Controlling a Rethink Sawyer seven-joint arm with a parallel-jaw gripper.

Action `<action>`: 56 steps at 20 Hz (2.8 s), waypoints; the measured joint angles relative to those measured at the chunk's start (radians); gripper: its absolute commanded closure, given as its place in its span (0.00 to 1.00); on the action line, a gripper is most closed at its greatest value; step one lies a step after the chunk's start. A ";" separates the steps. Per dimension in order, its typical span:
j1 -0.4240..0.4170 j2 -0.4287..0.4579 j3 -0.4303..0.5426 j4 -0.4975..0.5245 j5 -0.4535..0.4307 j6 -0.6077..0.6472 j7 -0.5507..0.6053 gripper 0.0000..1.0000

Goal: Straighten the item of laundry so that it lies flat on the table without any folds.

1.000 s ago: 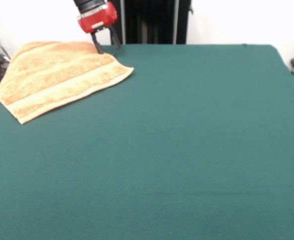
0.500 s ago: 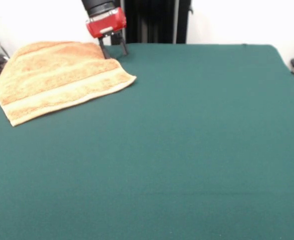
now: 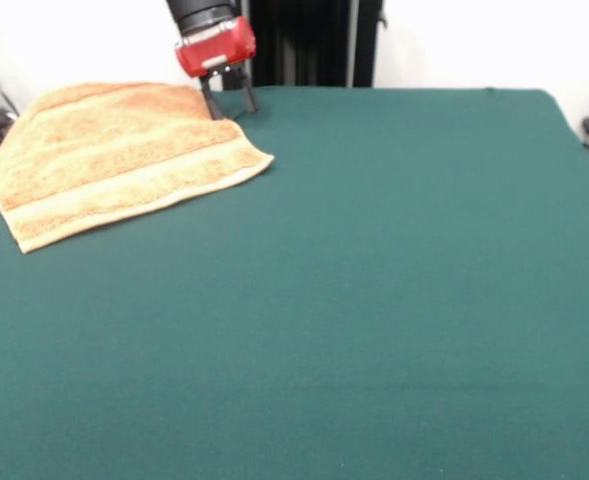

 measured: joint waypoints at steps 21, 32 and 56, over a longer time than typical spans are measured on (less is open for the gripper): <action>-0.098 0.073 0.047 0.003 0.032 0.010 0.000 0.00; 0.002 -0.010 0.039 0.019 0.146 0.063 0.000 0.00; 0.156 -0.158 0.047 -0.050 0.350 0.438 0.000 0.00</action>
